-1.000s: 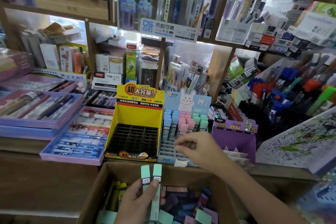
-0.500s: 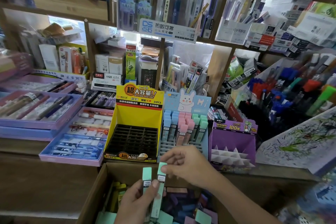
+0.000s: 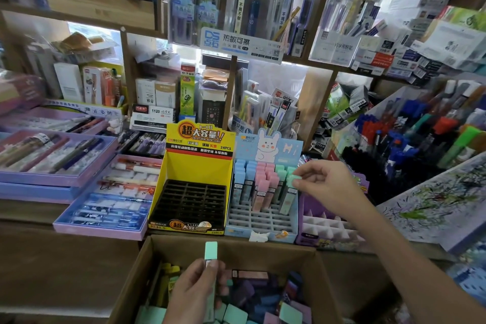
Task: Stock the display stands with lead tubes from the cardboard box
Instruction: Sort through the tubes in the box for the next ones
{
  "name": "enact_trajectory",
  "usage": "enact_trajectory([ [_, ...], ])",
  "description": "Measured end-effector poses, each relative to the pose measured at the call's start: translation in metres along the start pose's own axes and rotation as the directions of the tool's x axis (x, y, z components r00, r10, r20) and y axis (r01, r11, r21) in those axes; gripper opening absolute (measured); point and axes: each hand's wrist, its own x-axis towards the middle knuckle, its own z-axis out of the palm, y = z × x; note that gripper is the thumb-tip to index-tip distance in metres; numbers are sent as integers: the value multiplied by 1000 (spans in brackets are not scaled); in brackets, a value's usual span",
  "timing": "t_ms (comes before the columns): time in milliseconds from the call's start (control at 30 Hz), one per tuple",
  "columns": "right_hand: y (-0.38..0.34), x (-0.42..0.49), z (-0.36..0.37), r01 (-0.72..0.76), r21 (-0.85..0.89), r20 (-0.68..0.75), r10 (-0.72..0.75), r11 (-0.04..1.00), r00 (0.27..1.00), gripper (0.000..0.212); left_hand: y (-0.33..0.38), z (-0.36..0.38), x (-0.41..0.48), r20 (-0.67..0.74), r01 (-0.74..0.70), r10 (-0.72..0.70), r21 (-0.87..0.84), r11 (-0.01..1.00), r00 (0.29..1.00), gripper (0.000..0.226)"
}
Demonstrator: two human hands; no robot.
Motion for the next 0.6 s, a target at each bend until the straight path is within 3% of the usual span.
enact_trajectory([
  [233, 12, 21, -3, 16, -165, 1, -16, 986, 1000, 21, 3, 1, -2, -15, 9, -9, 15, 1000, 1000, 22],
  [400, 6, 27, 4, 7, -189, 20, -3, 982, 1000, 12, 4, 1, -3, -16, 4, -3, 24, 1000, 1000, 23],
  [600, 2, 34, 8, 84, -360, 46, -72, 929, 996, 5, 4, 2, -1, -14, 20, -19, 20, 1000, 1000, 23],
])
